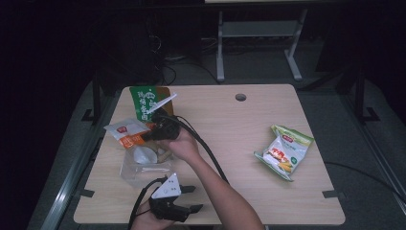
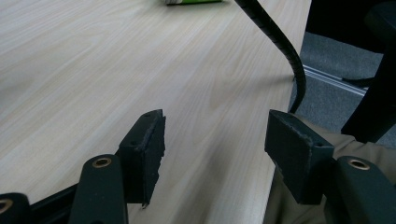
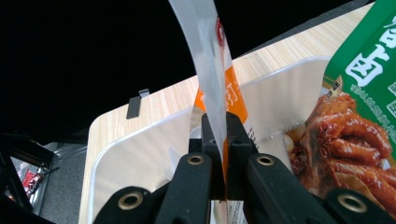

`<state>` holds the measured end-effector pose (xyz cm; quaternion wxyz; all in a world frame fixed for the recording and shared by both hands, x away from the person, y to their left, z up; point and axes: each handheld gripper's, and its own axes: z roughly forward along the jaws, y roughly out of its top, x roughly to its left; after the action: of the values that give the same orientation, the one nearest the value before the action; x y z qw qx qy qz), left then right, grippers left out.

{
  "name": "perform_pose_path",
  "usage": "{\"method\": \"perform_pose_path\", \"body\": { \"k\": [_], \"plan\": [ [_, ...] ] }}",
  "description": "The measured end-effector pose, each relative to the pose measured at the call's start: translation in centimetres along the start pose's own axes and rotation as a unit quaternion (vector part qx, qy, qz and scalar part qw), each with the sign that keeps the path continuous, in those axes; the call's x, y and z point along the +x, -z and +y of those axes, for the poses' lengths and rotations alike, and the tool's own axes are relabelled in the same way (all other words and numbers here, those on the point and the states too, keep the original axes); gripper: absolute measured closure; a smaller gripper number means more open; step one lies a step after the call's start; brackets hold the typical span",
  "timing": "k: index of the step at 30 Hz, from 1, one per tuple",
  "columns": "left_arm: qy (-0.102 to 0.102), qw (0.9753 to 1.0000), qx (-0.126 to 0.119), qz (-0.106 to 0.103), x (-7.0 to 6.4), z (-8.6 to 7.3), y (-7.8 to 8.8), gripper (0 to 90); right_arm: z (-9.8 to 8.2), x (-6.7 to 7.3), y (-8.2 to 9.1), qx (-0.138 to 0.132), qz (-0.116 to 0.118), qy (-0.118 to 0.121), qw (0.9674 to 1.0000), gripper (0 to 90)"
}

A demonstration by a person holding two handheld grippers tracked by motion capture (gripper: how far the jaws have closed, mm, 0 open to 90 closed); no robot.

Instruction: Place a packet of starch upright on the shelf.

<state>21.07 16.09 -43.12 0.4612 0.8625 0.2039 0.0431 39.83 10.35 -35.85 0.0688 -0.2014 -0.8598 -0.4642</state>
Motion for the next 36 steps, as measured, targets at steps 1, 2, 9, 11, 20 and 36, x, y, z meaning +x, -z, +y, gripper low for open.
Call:
{"method": "perform_pose_path", "body": {
  "k": [1, 2, 9, 11, 20, 36],
  "plan": [
    [0.001, 1.0, 0.0, 0.0, 0.0, 0.0, 0.0, 37.5, -0.1, 0.1, 0.0, 0.0, -0.002, -0.001, 1.0, 89.3],
    [0.0, 1.0, 0.0, 0.0, 0.0, 0.0, 0.0, 37.4, -0.2, 0.1, 0.1, 0.002, -0.006, 0.001, 1.0, 88.5],
    [-0.004, 1.0, 0.0, 0.002, 0.0, 0.0, -0.1, 37.3, -1.0, -0.2, 1.0, 0.006, -0.016, 0.011, 0.9998, 84.7],
    [-0.004, 1.0, 0.0, 0.003, 0.0, 0.0, -0.2, 37.2, -1.1, -0.3, 1.2, 0.005, -0.014, 0.012, 0.9998, 82.6],
    [-0.002, 1.0, 0.003, 0.0, 0.1, 0.0, -0.3, 37.2, -2.3, -0.8, 2.3, 0.015, -0.016, 0.008, 0.9997, 88.9],
    [0.0, 1.0, 0.003, 0.003, 0.1, 0.0, -0.4, 36.6, -3.9, -1.7, 2.3, 0.033, -0.007, -0.007, 0.9994, 88.6]
  ]
}}
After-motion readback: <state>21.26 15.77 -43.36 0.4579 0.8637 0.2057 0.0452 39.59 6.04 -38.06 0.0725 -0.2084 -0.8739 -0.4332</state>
